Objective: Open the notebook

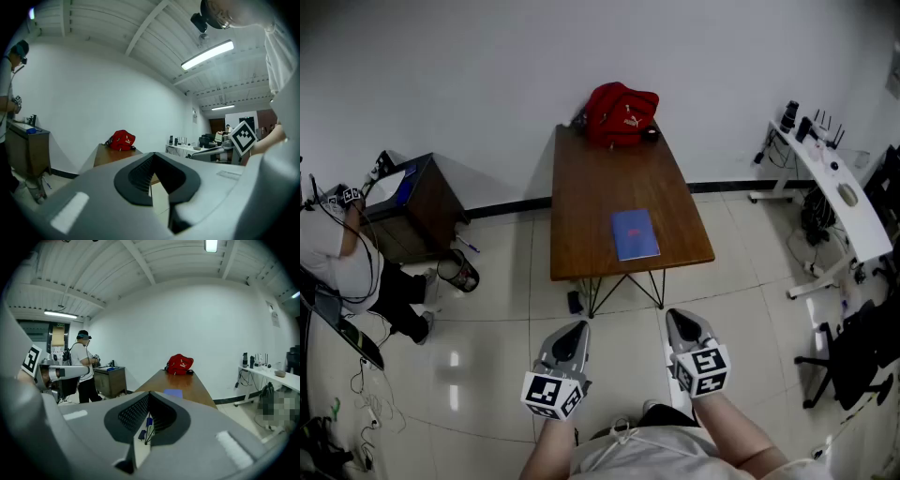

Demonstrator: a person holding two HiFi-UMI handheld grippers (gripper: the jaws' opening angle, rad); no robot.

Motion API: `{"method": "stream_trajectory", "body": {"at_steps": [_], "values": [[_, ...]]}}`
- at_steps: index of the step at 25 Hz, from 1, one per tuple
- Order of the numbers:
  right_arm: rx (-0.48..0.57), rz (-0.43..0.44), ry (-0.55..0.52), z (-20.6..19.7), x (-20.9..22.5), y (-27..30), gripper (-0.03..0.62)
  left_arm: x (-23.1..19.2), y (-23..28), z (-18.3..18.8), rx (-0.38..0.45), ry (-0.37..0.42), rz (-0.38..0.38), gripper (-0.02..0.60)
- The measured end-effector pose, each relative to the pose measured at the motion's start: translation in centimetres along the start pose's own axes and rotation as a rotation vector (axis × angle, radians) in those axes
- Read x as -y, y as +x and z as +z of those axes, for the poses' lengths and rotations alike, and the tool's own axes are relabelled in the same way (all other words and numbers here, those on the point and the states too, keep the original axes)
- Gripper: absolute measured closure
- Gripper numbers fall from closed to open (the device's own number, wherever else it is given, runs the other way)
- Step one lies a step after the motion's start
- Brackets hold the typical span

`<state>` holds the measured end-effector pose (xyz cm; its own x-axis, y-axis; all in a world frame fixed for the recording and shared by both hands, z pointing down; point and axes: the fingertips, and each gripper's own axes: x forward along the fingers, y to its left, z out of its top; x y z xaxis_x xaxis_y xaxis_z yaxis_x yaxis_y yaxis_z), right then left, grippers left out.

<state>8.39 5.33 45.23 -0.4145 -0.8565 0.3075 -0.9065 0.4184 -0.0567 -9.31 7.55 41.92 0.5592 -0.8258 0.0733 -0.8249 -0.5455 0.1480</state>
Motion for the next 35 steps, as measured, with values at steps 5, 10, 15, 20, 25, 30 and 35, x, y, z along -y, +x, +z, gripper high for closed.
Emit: {"method": "stream_trajectory", "body": {"at_steps": [5,10,15,20,25,30,35], "values": [[-0.010,-0.009,0.006,0.4,1.5,3.4,0.589,-2.5,2.5,-0.4,-0.016,-0.004,-0.006,0.577],[-0.029,-0.008,0.022,0.3,5.1,8.3,0.589,-4.8,7.4,-1.4,-0.041,-0.007,0.003,0.577],[-0.077,-0.008,0.040,0.3,10.0,14.7,0.589,-8.0,14.2,-2.3,-0.096,0.014,0.035,0.577],[-0.161,0.015,0.050,-0.3,14.3,21.6,0.589,-11.3,21.1,-2.8,-0.099,-0.038,0.066,0.577],[-0.275,0.027,0.081,-3.2,17.6,27.3,0.589,-12.5,26.3,-5.3,-0.144,-0.085,0.052,0.577],[-0.396,0.067,0.145,-6.6,18.5,31.0,0.523,-13.4,29.7,-7.3,-0.195,-0.116,0.031,0.577],[-0.504,0.060,0.221,-10.3,19.7,33.2,0.493,-13.8,31.5,-9.3,-0.249,-0.136,0.010,0.577]]}}
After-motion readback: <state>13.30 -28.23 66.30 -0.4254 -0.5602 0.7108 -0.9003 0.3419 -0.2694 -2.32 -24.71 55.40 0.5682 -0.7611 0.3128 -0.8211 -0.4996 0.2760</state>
